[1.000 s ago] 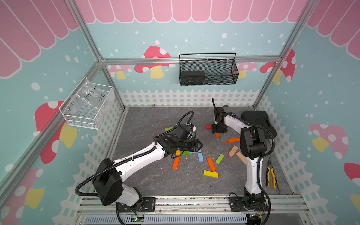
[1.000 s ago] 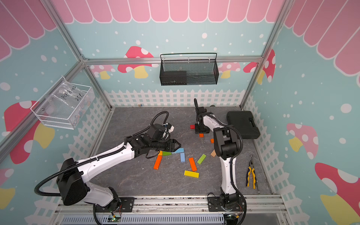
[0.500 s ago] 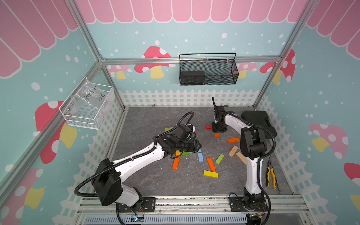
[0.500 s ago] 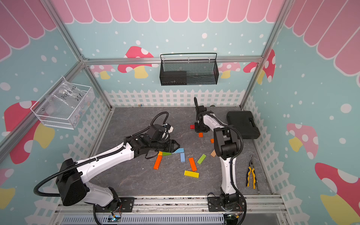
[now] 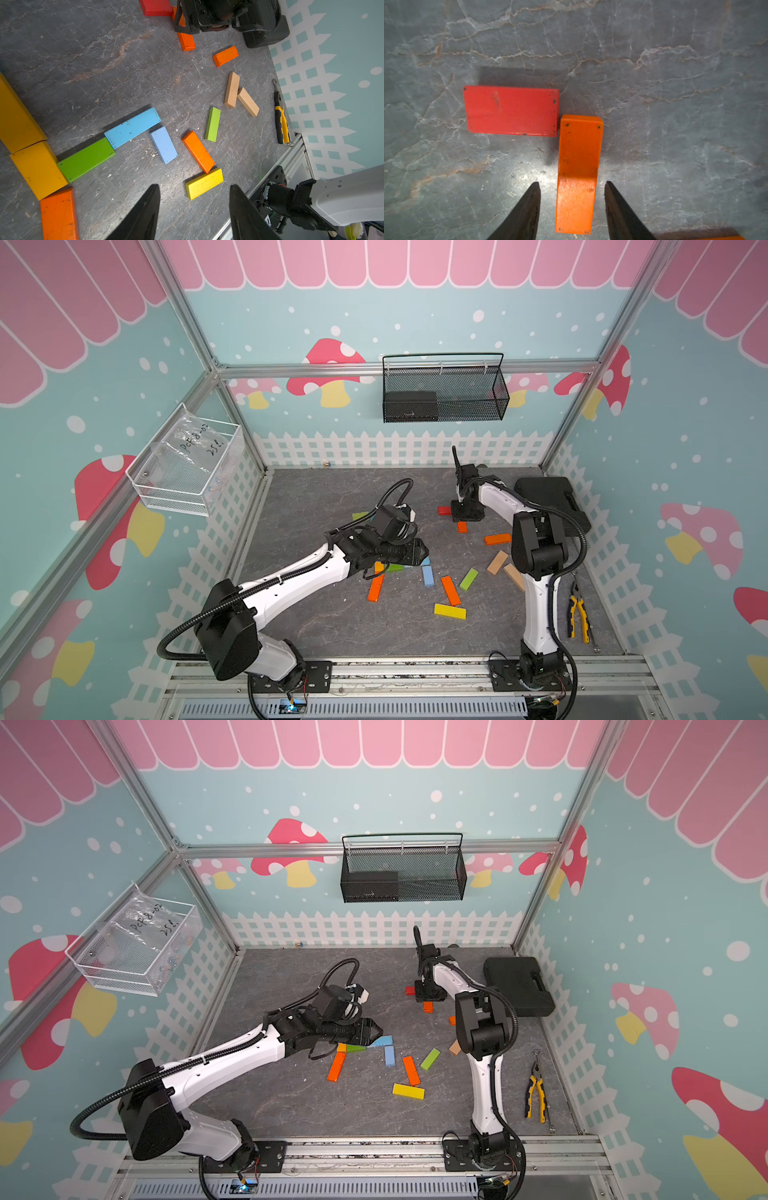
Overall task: Assemble a giraffe with building blocks
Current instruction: Place the building block at the center of the board, then assemble the building block at the center of the board.
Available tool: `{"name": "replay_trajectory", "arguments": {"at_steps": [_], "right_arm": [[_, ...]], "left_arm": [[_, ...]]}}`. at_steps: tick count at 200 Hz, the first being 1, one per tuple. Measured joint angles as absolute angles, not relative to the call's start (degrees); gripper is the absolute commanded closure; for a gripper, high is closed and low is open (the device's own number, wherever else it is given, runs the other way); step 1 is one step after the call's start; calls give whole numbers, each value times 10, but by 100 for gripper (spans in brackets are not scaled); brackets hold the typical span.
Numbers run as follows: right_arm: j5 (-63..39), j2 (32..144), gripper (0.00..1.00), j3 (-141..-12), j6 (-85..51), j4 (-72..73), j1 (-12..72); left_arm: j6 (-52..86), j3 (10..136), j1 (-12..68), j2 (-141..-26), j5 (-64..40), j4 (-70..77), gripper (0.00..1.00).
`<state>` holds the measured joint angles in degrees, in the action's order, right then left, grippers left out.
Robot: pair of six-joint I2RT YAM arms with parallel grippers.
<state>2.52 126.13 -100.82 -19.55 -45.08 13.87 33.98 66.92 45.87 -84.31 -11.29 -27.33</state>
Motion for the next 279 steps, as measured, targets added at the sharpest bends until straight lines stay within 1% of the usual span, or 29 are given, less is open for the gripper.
{"name": "replay_trajectory", "arguments": {"at_steps": [82,101,135,160,279], "right_arm": [[25,1261,58,-977,-198,-449,139],[25,1261,63,-977,-199,-446,139],[25,1261,66,-977,-197,-445,139],[25,1263,67,-980,-197,-446,139],[25,1300,67,-1039,-198,-453,139]], "left_arm": [[336,669,459,-843,-113,-274,43],[336,669,458,-843,-113,-274,43],[336,669,458,-843,-113,-274,43],[336,669,458,-843,-113,-274,43],[330,669,454,-832,-111,-276,43]]}}
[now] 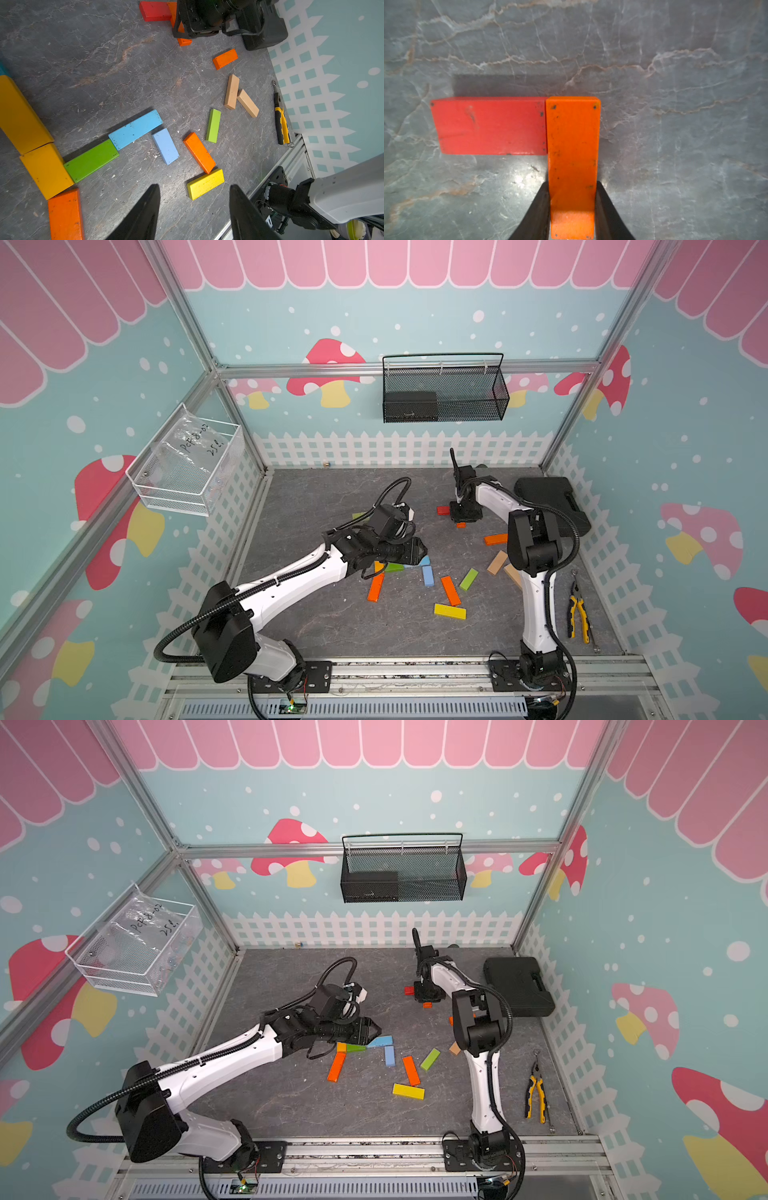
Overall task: Assemble a giraffe with building blocks
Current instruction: Assemble the building block at the center of the board.
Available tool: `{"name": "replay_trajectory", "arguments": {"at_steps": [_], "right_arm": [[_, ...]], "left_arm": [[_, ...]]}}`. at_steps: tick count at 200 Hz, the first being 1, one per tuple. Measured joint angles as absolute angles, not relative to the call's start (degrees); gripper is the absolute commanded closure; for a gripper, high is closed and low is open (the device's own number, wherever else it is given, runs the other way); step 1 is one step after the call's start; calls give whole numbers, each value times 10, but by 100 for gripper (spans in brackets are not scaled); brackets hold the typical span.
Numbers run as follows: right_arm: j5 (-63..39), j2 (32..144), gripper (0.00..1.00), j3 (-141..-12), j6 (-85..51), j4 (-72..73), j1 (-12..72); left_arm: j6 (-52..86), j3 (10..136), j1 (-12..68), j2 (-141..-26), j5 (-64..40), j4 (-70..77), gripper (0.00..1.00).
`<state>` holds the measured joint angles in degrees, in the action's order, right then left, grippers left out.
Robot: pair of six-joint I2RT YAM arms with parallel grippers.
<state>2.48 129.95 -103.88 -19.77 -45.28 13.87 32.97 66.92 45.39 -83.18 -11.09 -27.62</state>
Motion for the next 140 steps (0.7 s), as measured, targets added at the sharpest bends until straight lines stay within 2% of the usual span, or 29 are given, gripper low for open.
{"name": "replay_trajectory", "arguments": {"at_steps": [45,67,140], "right_arm": [[25,1303,65,-1044,-197,-453,139],[24,1303,58,-1044,-198,-453,139],[24,1301,43,-1046,-198,-461,139]], "left_arm": [[328,669,451,-824,-109,-276,43],[328,669,451,-824,-109,-276,43],[327,669,451,-824,-109,-276,43]]}}
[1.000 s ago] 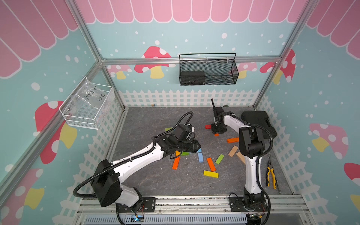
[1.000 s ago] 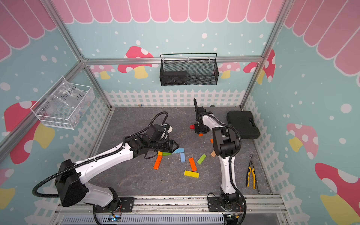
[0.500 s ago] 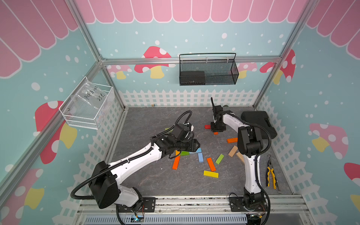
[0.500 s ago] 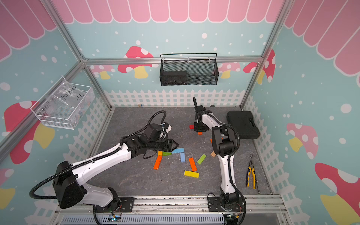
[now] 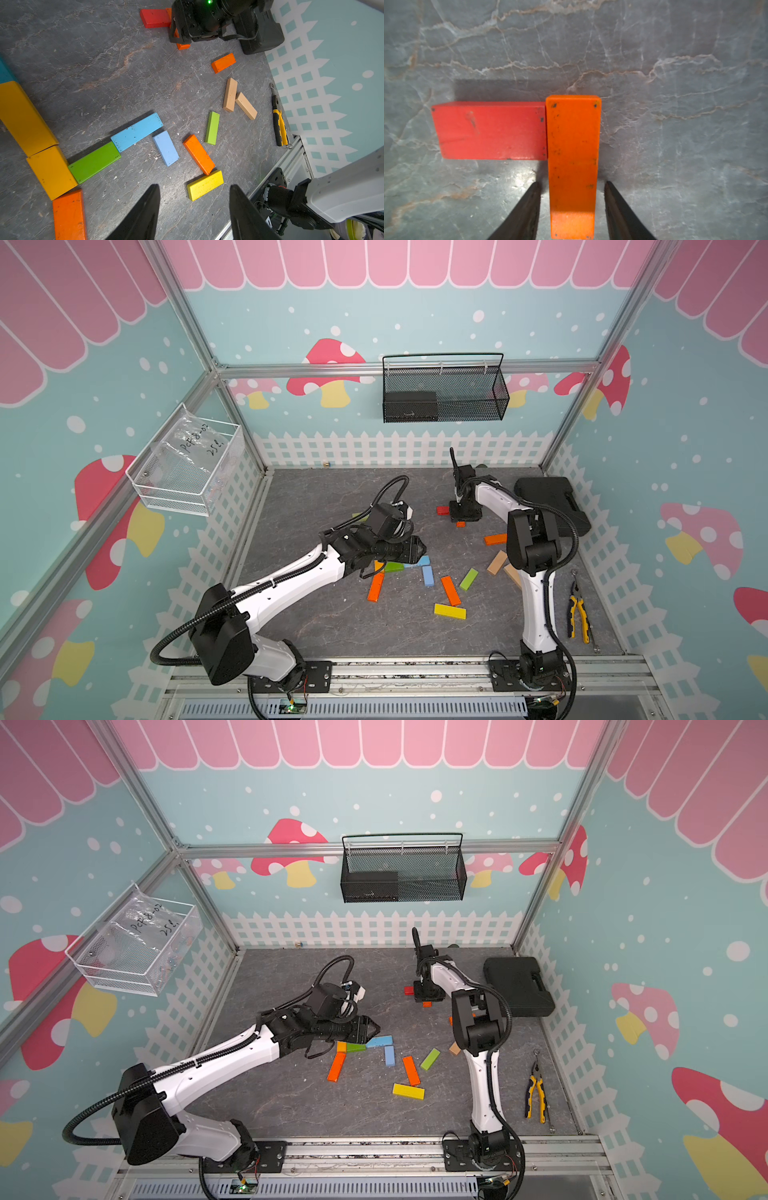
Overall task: Assemble a giraffe with building blocks
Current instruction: Assemble the building block at the center of the board, then pick up the building block from the center of the board.
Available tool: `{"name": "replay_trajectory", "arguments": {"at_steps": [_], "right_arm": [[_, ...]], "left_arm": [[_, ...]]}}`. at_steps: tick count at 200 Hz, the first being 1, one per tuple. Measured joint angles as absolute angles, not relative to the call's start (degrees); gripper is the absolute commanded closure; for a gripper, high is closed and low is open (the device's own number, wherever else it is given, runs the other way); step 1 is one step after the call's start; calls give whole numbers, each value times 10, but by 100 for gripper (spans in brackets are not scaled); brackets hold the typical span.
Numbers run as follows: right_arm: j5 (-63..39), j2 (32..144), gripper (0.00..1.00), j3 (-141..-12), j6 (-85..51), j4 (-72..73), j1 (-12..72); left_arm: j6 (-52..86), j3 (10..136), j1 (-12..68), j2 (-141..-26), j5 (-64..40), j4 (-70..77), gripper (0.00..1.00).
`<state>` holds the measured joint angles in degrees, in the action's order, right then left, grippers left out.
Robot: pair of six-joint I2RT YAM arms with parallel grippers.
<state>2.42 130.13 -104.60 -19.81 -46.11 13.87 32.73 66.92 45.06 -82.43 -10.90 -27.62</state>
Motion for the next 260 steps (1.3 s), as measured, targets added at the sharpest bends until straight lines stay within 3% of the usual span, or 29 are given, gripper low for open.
{"name": "replay_trajectory", "arguments": {"at_steps": [37,77,129,189,222,260], "right_arm": [[25,1265,40,-1068,-198,-494,139],[25,1113,42,-1066,-207,-496,140],[46,907,44,-860,-228,-469,194],[28,861,51,-590,-303,-491,354],[15,808,52,-553,-338,-493,376],[-4,818,53,-536,-350,-478,397]], "left_arm": [[328,669,451,-815,-107,-280,43],[328,669,451,-791,-100,-285,43],[333,655,451,-767,-97,-298,43],[354,604,480,-751,-101,-308,43],[367,577,492,-717,-101,-309,43],[374,573,492,-704,-101,-308,43]]}}
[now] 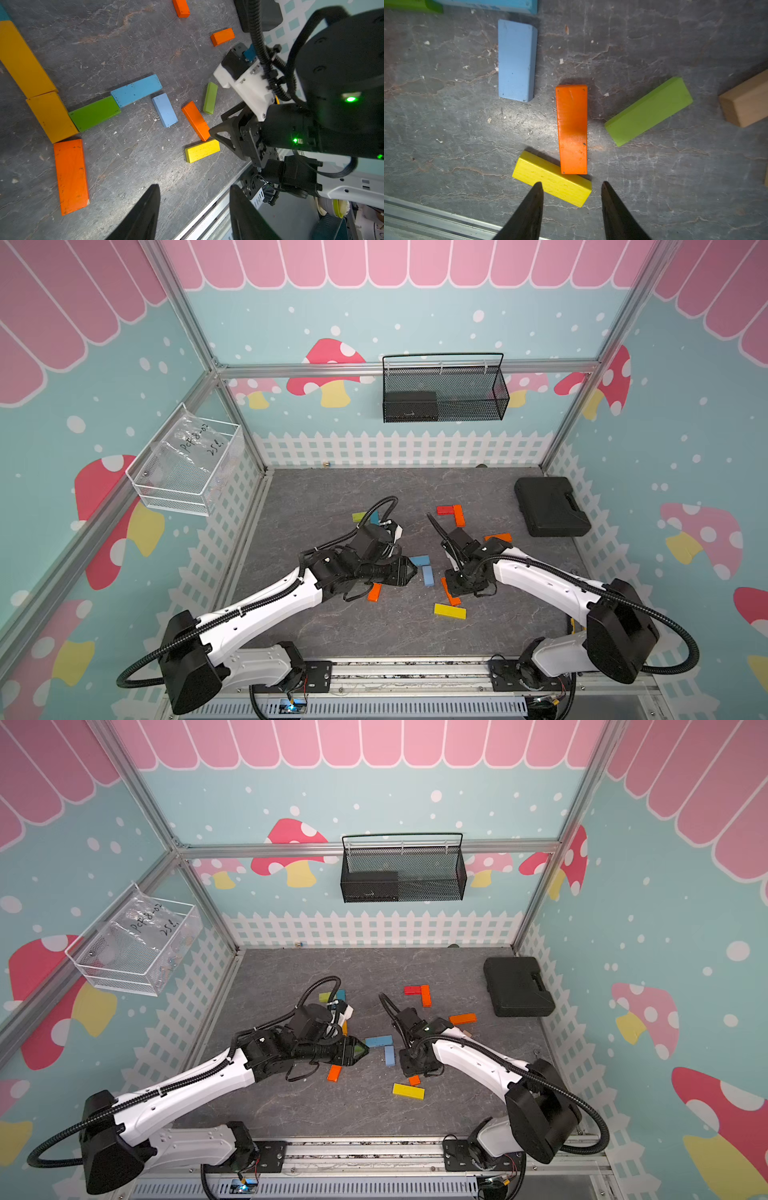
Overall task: Assemble a giraffe with building blocks
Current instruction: Pick up the building block from the center of the board.
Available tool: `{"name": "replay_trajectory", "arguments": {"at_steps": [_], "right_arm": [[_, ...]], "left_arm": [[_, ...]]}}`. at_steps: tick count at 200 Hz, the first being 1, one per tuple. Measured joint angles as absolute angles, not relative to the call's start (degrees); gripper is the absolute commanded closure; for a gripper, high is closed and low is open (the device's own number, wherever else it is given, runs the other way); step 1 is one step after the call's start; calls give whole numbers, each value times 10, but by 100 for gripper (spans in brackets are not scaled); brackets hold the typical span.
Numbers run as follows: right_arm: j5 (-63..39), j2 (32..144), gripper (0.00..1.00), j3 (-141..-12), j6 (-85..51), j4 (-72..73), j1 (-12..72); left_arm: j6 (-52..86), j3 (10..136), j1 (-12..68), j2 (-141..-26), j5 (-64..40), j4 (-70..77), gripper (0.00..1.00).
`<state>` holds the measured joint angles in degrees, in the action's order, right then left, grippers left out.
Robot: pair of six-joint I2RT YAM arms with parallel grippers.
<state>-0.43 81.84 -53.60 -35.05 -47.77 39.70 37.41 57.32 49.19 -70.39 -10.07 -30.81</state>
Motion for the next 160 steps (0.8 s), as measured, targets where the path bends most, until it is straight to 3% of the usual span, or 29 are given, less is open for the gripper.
{"name": "replay_trajectory", "arguments": {"at_steps": [160], "right_arm": [[-20,892,47,-521,-348,-423,399]], "left_arm": [[375,567,492,-702,-103,-297,43]]}}
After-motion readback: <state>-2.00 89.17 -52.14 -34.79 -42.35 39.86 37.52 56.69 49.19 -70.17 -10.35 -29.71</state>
